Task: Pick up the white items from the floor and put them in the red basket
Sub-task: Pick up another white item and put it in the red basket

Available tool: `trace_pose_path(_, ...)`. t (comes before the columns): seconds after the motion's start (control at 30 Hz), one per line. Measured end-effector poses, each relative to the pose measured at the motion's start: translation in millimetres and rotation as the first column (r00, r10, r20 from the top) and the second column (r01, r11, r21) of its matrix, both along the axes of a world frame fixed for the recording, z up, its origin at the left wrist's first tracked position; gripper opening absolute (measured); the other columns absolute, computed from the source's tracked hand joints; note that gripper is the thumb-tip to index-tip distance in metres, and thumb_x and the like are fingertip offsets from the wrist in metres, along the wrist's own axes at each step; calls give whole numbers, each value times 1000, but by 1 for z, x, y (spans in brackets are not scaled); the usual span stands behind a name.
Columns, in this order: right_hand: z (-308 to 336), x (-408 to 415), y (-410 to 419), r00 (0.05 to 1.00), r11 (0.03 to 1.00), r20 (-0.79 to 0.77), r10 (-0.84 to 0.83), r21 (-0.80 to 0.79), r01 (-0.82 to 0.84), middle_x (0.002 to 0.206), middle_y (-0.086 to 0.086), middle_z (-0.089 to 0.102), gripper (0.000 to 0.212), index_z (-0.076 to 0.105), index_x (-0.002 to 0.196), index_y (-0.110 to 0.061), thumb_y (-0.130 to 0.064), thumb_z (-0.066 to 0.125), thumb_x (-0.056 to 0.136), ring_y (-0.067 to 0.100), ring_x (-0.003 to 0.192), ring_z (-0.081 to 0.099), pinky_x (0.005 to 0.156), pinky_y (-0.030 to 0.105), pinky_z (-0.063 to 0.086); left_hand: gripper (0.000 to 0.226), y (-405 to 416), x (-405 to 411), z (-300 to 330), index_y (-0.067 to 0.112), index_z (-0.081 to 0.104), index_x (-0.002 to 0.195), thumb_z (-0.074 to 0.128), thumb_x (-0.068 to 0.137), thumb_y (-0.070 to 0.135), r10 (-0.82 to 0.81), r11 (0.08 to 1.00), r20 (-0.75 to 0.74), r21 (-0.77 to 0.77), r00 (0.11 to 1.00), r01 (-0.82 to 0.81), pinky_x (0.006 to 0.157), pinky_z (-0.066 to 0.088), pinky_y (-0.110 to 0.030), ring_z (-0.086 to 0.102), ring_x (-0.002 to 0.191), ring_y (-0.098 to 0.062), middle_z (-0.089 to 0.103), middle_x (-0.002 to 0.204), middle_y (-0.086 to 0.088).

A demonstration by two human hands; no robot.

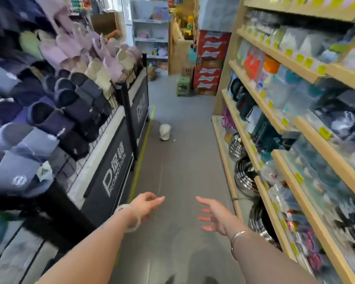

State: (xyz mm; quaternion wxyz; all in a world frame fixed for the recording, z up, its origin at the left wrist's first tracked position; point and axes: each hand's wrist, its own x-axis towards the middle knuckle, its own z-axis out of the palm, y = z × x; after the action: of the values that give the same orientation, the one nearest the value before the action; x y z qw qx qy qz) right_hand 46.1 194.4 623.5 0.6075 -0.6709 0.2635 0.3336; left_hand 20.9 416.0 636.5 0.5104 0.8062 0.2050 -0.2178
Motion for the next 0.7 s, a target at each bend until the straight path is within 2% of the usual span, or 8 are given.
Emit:
trace_pose_path(0.1, 3, 79, 12, 1000, 1000, 7, -3, 13, 3, 120, 5, 53, 40, 48, 116, -21, -40, 64, 85, 21, 95, 57, 86, 41, 46, 45, 25, 81, 2, 6, 54, 116, 58, 88, 41, 47, 999, 11, 0, 999, -47, 41, 35, -17, 49, 59, -13, 56, 94, -7)
trace_pose_path(0.2, -4, 144, 16, 999, 1000, -39, -22, -1, 22, 122, 3, 53, 43, 49, 120, -21, -41, 64, 84, 22, 101, 55, 80, 37, 45, 47, 31, 152, -2, 9, 52, 119, 57, 88, 44, 10, 1000, -31, 11, 999, -10, 35, 31, -15, 47, 58, -14, 56, 96, -7)
trace_pose_path(0.3, -13, 217, 16, 998, 1000, -57, -4, 12, 5, 124, 3, 51, 49, 49, 125, -21, -39, 66, 83, 23, 106, 54, 68, 31, 45, 41, 29, 232, -6, 13, 53, 113, 56, 88, 45, -1, 1000, -34, -1, 999, 1, 48, 39, -20, 51, 67, -17, 58, 98, -6)
trace_pose_path(0.37, -17, 278, 16, 999, 1000, -47, -9, 6, 9, 124, 4, 50, 48, 49, 124, -21, -36, 68, 82, 23, 105, 53, 68, 31, 44, 40, 25, 294, -10, 13, 55, 110, 58, 87, 46, 19, 1000, -7, -9, 1000, -19, 56, 41, -24, 53, 70, -21, 61, 99, -8)
trace_pose_path(0.53, -12, 429, 19, 1000, 1000, 3, 13, -13, -13, 126, 6, 51, 50, 50, 126, -18, -32, 69, 82, 22, 100, 54, 65, 30, 46, 41, 18, 430, -5, 12, 58, 109, 59, 86, 45, 67, 998, 61, -18, 996, -66, 57, 45, -23, 57, 72, -21, 67, 110, -14)
trace_pose_path(0.6, -6, 489, 30, 999, 999, 46, 25, -23, -24, 122, 6, 52, 47, 52, 123, -16, -30, 69, 82, 22, 101, 54, 68, 31, 46, 38, 24, 481, -2, 14, 58, 108, 58, 87, 45, 105, 994, 81, -40, 991, -102, 57, 45, -22, 58, 72, -20, 67, 109, -12)
trace_pose_path(0.7, 2, 554, 57, 998, 998, 21, 63, -8, -63, 126, 7, 53, 48, 52, 124, -17, -30, 71, 81, 22, 101, 55, 65, 30, 46, 36, 45, 538, 3, 16, 57, 107, 57, 87, 46, 171, 985, 63, -47, 983, -169, 61, 47, -25, 58, 72, -20, 66, 102, -6)
